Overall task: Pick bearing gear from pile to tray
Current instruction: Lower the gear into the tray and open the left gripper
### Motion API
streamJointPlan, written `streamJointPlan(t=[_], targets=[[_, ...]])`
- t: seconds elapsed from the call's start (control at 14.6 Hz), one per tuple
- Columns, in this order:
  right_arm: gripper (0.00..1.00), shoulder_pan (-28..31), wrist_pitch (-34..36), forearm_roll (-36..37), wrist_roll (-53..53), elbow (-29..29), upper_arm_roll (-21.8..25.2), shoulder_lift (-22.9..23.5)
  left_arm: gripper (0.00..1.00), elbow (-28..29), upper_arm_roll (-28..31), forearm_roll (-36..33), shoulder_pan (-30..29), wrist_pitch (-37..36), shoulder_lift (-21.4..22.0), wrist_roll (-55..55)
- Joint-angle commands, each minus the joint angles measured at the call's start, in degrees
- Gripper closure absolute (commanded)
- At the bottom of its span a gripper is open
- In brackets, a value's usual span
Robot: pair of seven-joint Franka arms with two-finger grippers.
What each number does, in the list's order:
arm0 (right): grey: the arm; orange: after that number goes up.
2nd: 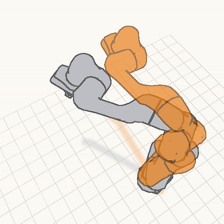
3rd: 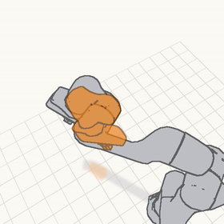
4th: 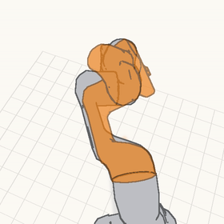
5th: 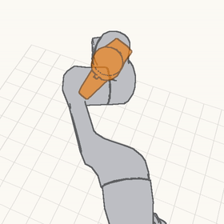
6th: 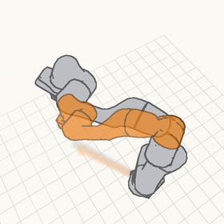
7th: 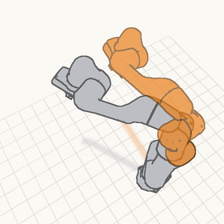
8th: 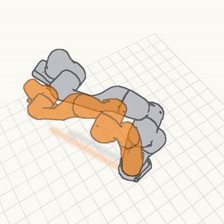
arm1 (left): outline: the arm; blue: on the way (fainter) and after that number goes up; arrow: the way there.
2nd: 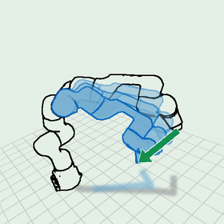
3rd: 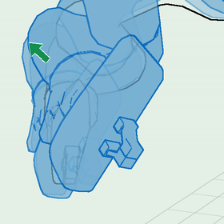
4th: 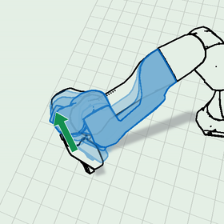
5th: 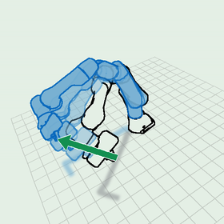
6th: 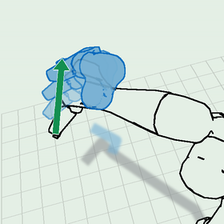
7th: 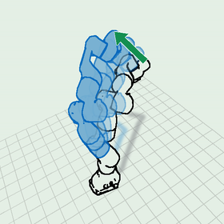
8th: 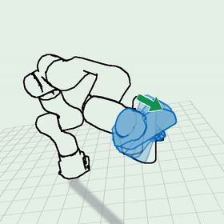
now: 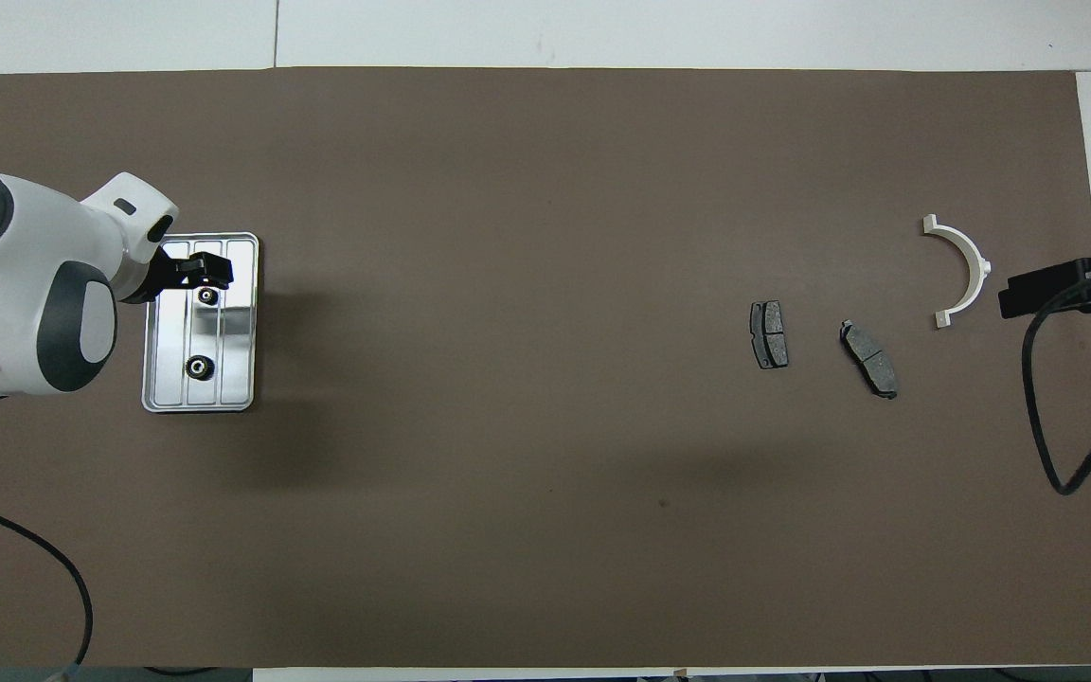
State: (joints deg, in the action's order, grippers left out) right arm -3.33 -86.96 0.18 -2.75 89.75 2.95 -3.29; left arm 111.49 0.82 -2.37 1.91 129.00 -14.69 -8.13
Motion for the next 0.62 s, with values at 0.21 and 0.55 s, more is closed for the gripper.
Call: streamJointPlan(t=[0.21,0.55], targets=[[0.0,0.6,0.6,-1.1,0.7,0.1,-0.5,-1.4,0.0,-4.0,-0.3,0.0,-0.6,-19.4,11.2,0.5],[0.0,0.6,0.6,-1.1,0.8,0.2,-0.5,-1.4,0.0,-13.8,-1.3,0.1,0.3,-34.2,13.4,0.5]])
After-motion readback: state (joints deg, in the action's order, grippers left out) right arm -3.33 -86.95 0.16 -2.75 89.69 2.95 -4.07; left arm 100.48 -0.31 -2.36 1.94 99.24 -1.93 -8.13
